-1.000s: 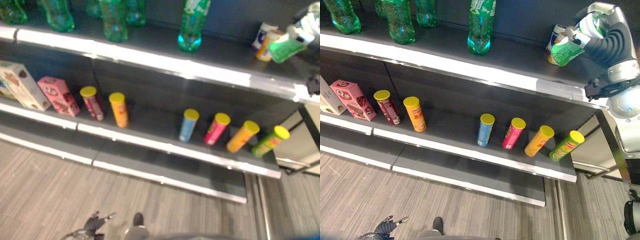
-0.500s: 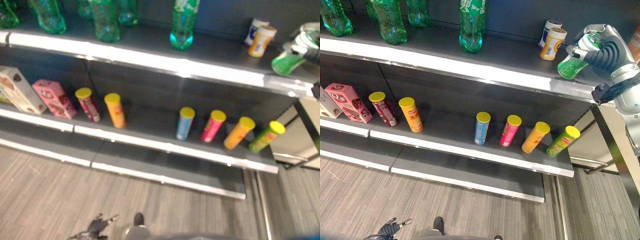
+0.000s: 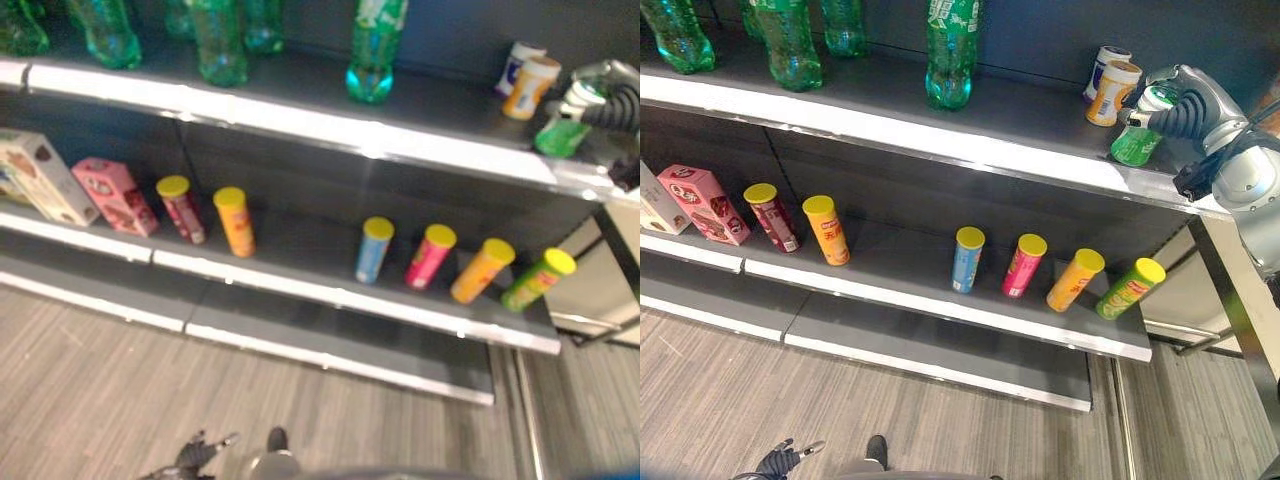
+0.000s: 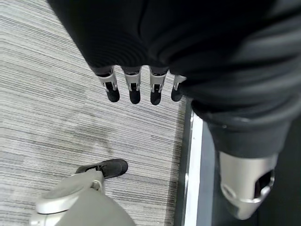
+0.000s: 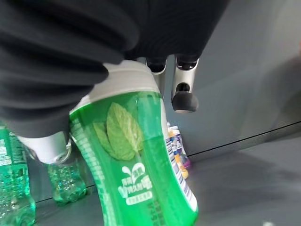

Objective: Put the goods on the table back onto the shelves and tidy them up.

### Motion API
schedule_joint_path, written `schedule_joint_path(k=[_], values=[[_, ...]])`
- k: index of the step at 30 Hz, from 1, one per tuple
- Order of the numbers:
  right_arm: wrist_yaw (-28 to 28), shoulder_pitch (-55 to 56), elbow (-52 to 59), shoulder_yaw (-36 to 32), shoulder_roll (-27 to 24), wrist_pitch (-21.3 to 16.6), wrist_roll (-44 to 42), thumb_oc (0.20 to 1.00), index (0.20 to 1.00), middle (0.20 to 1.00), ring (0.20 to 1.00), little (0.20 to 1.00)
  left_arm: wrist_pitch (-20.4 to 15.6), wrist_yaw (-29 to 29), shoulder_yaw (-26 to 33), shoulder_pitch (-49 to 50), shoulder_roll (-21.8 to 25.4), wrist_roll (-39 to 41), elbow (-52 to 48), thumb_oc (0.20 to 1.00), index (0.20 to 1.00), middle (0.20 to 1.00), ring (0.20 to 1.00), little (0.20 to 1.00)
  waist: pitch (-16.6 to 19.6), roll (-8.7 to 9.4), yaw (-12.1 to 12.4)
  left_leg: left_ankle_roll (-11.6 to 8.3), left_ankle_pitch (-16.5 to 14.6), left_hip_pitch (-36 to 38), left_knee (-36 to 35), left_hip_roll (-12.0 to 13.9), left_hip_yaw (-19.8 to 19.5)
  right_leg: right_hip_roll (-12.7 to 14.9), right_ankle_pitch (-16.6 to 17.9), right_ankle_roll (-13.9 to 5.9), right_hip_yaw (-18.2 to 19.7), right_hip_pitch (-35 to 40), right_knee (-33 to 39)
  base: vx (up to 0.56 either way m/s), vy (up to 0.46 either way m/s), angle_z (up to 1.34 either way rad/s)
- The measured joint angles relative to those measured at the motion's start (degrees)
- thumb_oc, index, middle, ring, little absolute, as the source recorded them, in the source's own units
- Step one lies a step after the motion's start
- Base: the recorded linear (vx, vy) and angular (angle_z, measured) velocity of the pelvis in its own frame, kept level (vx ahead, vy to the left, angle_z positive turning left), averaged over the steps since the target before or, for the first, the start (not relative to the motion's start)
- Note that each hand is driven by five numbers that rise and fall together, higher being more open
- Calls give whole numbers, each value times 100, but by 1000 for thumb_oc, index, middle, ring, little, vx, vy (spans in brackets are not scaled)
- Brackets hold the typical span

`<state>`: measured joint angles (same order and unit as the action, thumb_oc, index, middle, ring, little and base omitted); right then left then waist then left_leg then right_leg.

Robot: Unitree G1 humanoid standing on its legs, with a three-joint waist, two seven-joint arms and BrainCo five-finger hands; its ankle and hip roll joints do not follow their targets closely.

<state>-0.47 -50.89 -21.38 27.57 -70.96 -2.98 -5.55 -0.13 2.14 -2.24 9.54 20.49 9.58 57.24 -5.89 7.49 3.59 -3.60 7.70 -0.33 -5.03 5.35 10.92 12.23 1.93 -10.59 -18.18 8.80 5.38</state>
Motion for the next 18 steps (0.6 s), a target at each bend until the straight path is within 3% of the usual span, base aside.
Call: schedule_joint_path(k=[18], values=[[10, -112, -396, 255, 42, 34, 226, 200, 200, 200, 200, 200, 0, 10, -2, 113, -12, 0, 126, 1000, 1000, 1000, 1000, 1000, 37, 2, 54, -29, 35, -63, 1, -3, -145, -42, -8, 13, -156, 47, -1, 2, -3, 4]])
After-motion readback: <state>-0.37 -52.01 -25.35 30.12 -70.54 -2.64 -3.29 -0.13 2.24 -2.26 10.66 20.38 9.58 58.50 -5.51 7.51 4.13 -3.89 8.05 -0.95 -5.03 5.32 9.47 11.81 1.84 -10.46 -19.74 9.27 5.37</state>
